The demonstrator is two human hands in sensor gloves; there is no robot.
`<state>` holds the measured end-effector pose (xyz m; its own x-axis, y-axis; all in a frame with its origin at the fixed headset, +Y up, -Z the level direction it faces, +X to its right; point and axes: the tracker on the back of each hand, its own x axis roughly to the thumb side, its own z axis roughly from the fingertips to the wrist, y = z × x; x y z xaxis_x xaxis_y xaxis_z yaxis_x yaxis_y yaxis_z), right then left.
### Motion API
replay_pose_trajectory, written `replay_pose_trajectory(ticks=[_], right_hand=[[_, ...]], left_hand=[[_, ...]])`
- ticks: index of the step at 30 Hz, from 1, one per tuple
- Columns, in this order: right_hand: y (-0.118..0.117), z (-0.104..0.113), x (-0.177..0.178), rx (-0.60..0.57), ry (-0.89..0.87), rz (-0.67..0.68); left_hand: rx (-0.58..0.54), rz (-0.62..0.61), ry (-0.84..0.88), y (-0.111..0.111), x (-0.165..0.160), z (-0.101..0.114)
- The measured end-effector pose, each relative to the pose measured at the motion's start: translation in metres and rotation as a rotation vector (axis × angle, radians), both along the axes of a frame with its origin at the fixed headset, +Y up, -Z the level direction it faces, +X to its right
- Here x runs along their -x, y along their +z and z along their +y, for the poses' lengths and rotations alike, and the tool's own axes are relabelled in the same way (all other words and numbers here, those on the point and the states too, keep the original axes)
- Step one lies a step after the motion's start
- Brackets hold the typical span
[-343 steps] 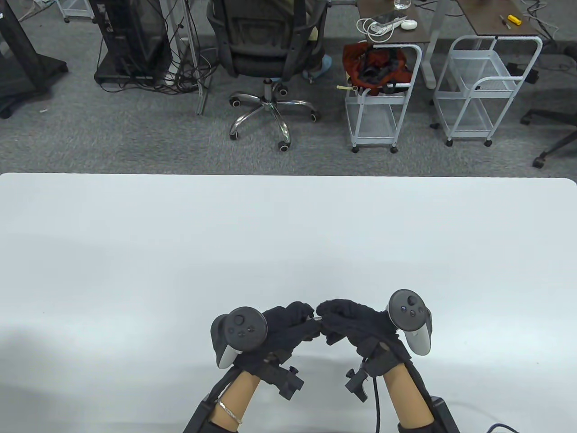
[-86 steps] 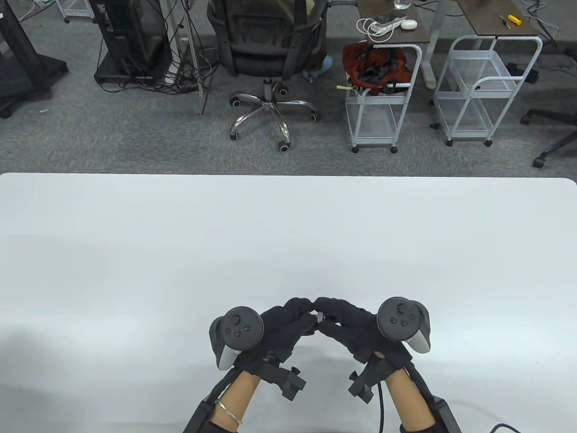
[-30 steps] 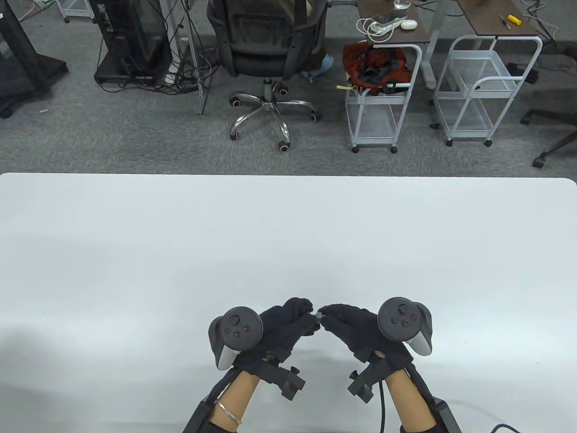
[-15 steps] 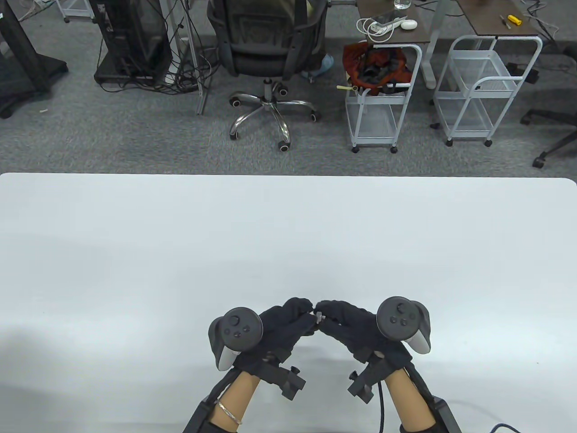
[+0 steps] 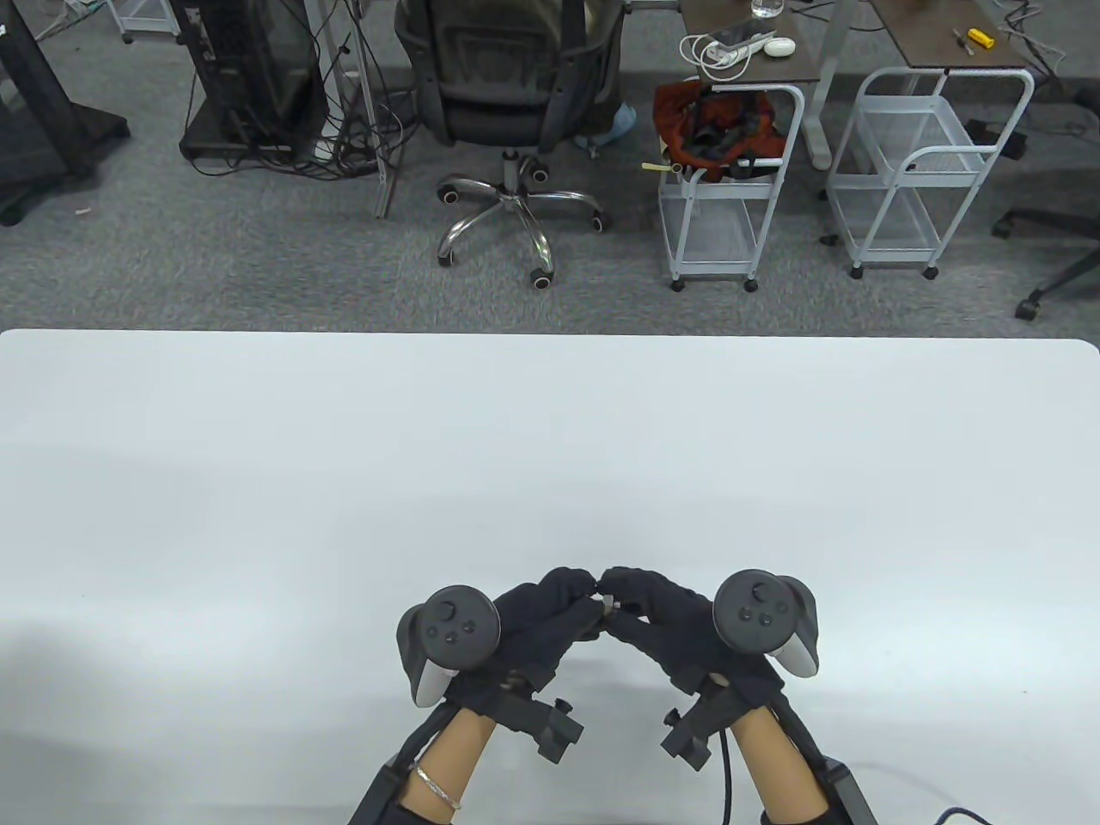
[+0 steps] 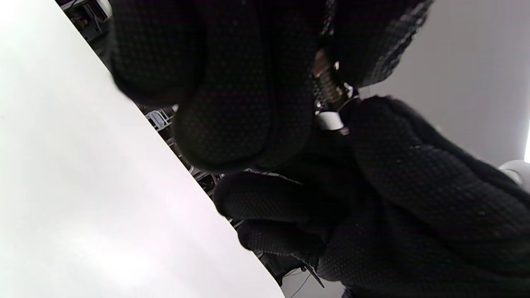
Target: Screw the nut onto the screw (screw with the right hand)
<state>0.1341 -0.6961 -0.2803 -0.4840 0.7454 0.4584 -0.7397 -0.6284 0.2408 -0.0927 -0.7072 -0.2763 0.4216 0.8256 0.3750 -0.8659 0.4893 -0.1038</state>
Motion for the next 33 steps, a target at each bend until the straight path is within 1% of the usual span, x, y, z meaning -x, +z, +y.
replay_pose_trajectory(ticks=[5, 7, 8, 10, 12, 16, 19, 20, 22, 24, 25, 26, 27, 28, 29, 30, 31, 33], right_hand=[[0.001, 0.0, 0.002, 0.024, -0.009, 0.022], [0.002, 0.0, 0.003, -0.026, 0.018, 0.015], [0.002, 0.001, 0.002, -0.061, 0.028, -0.006], [0.002, 0.001, 0.002, -0.079, -0.007, -0.03], [0.002, 0.0, 0.001, -0.058, -0.045, -0.046], [0.001, -0.002, 0.002, 0.022, -0.021, 0.045], [0.001, -0.002, 0.001, -0.057, -0.059, -0.044], [0.002, -0.002, 0.0, -0.059, -0.084, -0.088], [0.002, -0.004, -0.001, -0.042, -0.106, -0.112], [0.001, -0.004, -0.002, -0.01, -0.092, -0.036], [0.001, -0.003, -0.002, 0.043, -0.065, 0.011], [0.001, -0.003, -0.001, 0.061, -0.058, 0.033], [0.002, -0.002, -0.001, 0.042, -0.059, 0.018], [0.002, -0.002, -0.001, -0.013, -0.084, -0.036], [0.002, -0.003, -0.001, -0.033, -0.094, -0.069], [0.002, -0.003, -0.002, -0.043, -0.112, -0.116], [0.002, -0.004, -0.003, -0.036, -0.118, -0.134], [0.001, -0.005, -0.005, 0.006, -0.105, -0.108]], left_hand=[[0.013, -0.001, 0.01, -0.001, 0.002, -0.001], [0.011, -0.018, 0.003, 0.0, 0.0, -0.001], [0.003, -0.008, 0.002, 0.0, 0.0, 0.0], [0.01, -0.039, -0.001, 0.0, -0.001, -0.001], [0.02, -0.028, 0.022, 0.0, -0.002, -0.001], [0.02, -0.023, 0.025, 0.001, -0.002, -0.001], [0.026, -0.036, 0.039, 0.0, -0.003, -0.001], [0.044, -0.058, 0.053, 0.0, -0.004, -0.002], [0.059, -0.05, 0.083, 0.001, -0.005, -0.003], [0.057, -0.044, 0.068, 0.001, -0.005, -0.002], [0.041, -0.035, 0.061, 0.001, -0.004, -0.002], [0.038, -0.04, 0.062, 0.001, -0.004, -0.001], [0.039, -0.055, 0.06, 0.002, -0.004, 0.0], [0.042, -0.06, 0.068, 0.001, -0.004, -0.001], [0.047, -0.07, 0.076, 0.001, -0.005, -0.001], [0.059, -0.113, 0.078, 0.0, -0.006, -0.002], [0.069, -0.117, 0.08, 0.0, -0.007, -0.002], [0.073, -0.113, 0.085, 0.0, -0.008, -0.003]])
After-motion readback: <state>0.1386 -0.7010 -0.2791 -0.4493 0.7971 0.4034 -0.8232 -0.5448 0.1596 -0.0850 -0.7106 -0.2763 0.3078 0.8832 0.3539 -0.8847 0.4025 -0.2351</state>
